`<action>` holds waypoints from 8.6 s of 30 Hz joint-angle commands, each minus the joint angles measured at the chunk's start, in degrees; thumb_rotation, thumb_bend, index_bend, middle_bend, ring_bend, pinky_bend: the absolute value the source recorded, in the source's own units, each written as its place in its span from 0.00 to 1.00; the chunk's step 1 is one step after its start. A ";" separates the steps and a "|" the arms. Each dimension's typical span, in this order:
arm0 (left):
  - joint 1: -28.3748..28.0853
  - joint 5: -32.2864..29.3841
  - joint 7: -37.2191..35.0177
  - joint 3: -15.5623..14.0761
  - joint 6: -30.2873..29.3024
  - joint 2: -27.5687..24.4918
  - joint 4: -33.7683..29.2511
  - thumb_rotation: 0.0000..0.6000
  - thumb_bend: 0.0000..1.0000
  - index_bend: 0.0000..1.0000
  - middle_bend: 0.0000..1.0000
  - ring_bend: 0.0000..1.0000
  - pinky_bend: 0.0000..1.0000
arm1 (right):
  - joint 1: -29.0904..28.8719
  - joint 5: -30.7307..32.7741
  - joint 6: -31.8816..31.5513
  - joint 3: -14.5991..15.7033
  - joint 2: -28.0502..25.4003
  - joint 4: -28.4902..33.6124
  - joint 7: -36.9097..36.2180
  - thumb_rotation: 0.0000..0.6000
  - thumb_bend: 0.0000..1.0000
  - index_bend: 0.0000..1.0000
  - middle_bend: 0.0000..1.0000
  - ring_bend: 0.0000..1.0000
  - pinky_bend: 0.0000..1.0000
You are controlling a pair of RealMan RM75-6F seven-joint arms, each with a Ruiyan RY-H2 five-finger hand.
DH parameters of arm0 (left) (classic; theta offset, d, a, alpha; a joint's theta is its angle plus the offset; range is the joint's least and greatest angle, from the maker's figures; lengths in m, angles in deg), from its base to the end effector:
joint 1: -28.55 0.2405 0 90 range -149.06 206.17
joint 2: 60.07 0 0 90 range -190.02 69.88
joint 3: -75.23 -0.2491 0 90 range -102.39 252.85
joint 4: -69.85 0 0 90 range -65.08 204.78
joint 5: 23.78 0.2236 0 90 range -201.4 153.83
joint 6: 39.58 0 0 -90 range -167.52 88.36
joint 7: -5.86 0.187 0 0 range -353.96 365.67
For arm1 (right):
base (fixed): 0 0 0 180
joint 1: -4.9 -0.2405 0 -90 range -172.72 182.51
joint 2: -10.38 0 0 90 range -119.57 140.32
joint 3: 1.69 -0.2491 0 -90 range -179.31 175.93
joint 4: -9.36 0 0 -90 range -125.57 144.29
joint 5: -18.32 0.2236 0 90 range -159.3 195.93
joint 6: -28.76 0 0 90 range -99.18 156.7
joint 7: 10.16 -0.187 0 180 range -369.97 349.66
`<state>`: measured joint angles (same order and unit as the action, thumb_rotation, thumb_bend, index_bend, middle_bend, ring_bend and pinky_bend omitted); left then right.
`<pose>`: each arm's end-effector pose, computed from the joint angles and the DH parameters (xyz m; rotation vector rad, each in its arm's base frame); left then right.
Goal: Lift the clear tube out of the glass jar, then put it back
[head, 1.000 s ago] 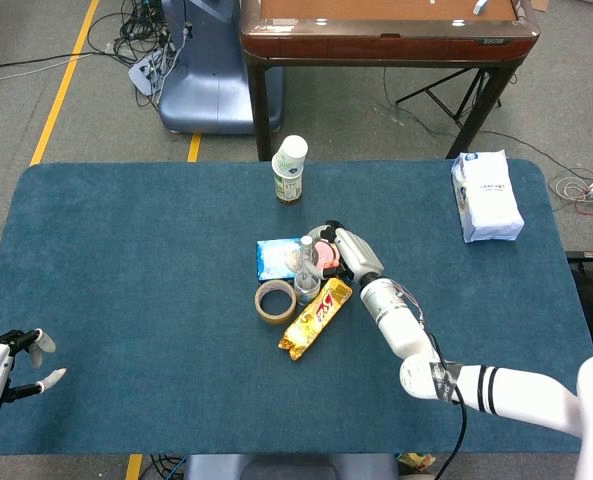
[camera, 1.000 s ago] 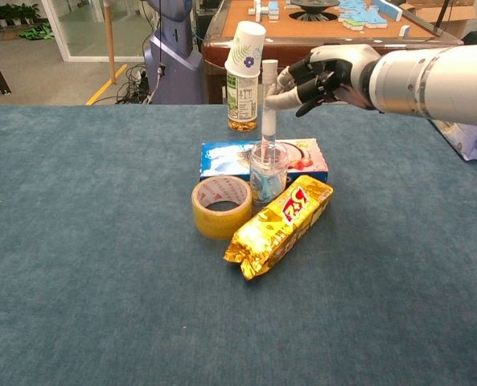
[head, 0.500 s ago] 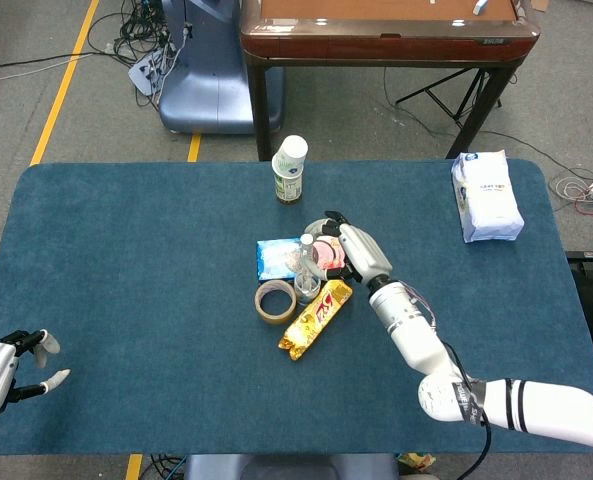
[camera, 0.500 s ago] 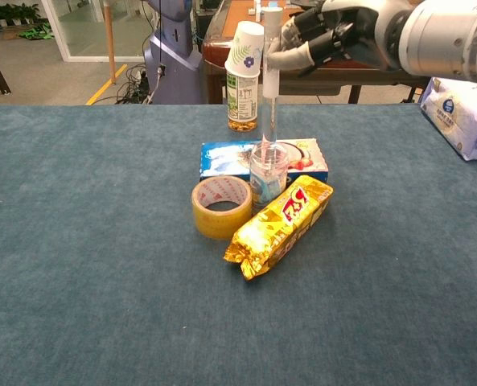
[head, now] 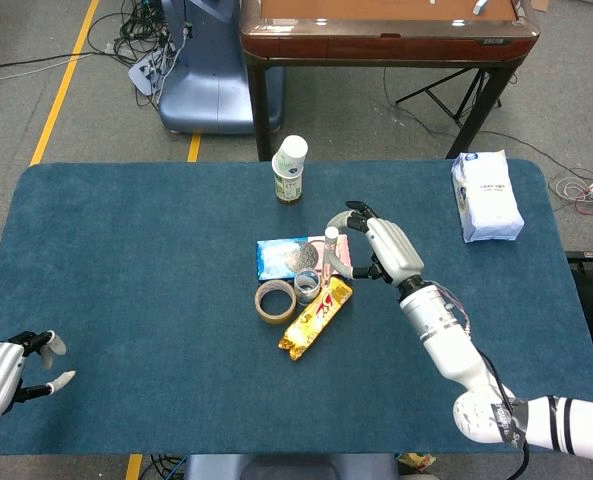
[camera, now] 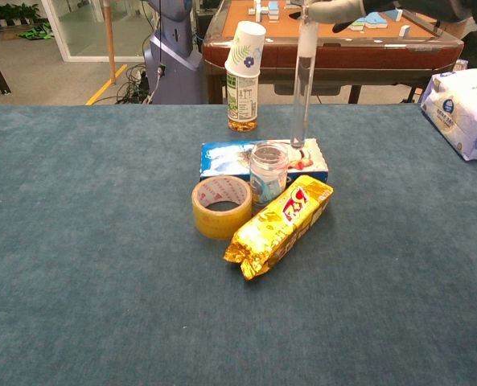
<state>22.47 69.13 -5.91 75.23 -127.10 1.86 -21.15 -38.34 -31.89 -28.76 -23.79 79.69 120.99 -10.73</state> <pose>-0.2952 0.2191 0.1471 -1.4579 -0.9675 -1.0817 -0.0571 -0.3827 0.0688 1.5380 -1.4529 1.3939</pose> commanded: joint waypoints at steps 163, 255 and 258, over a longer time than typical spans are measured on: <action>-0.76 -0.08 1.36 -0.99 1.88 -0.02 -1.15 1.00 0.14 0.51 0.70 0.52 0.70 | 10.93 -29.24 -3.79 8.94 -4.44 -9.14 -21.13 1.00 0.59 0.67 0.50 0.30 0.32; 0.08 0.31 -2.78 -0.77 0.07 -1.70 -1.26 1.00 0.14 0.51 0.70 0.52 0.70 | 0.34 -25.15 1.37 7.38 22.00 -33.84 -21.89 1.00 0.38 0.62 0.31 0.14 0.28; 0.07 0.28 -2.82 -0.80 0.16 -1.73 -1.28 1.00 0.14 0.51 0.70 0.52 0.70 | 0.50 -25.19 1.41 7.44 21.75 -33.64 -22.01 1.00 0.35 0.60 0.31 0.14 0.27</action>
<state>22.54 69.41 -8.73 74.44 -126.96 0.13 -22.43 -37.85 -57.08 -27.35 -16.36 101.45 87.34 -32.73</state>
